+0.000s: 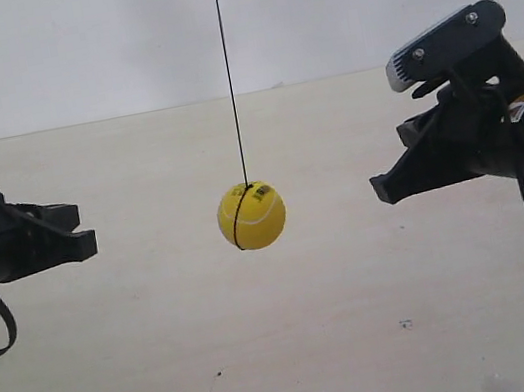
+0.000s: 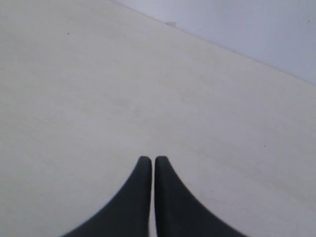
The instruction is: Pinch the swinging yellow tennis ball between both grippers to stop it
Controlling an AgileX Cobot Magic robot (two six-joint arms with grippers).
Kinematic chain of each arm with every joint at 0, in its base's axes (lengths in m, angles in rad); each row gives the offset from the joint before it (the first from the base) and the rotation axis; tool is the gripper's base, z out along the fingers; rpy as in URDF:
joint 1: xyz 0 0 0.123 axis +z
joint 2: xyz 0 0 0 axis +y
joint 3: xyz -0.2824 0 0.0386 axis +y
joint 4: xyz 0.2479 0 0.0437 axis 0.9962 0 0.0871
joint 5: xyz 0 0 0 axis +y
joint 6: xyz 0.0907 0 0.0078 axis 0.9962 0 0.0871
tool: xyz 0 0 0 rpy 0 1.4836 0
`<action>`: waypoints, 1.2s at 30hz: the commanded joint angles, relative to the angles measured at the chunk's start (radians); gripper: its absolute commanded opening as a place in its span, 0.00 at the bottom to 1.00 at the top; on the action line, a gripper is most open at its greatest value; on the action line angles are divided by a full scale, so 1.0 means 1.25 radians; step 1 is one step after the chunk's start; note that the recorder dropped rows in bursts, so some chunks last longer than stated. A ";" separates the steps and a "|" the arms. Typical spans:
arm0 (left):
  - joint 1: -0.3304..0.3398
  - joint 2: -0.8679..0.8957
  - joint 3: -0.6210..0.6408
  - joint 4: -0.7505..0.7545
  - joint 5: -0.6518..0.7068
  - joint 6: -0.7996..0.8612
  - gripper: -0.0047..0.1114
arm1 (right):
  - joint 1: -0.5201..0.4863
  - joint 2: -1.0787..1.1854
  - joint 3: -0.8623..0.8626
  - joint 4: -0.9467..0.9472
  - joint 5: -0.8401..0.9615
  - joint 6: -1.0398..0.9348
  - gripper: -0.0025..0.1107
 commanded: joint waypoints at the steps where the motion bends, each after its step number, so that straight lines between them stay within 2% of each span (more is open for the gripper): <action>1: -0.002 -0.103 0.038 -0.037 0.013 0.019 0.08 | -0.001 -0.061 0.000 0.009 0.035 -0.014 0.02; 7: -0.002 -0.257 0.113 -0.113 -0.054 0.073 0.08 | -0.001 -0.156 0.050 0.011 -0.009 -0.009 0.02; 14: -0.002 -0.412 0.195 -0.117 -0.170 0.099 0.08 | 0.001 -0.245 0.096 0.011 -0.029 -0.004 0.02; 20: -0.002 -0.523 0.276 -0.123 -0.278 0.111 0.08 | 0.001 -0.345 0.127 0.011 0.009 0.020 0.02; 29: -0.002 -0.644 0.336 -0.157 -0.286 0.137 0.08 | 0.001 -0.553 0.204 0.011 0.021 0.049 0.02; 36: -0.002 -0.679 0.370 -0.157 -0.275 0.137 0.08 | 0.001 -0.756 0.294 0.011 0.018 0.078 0.02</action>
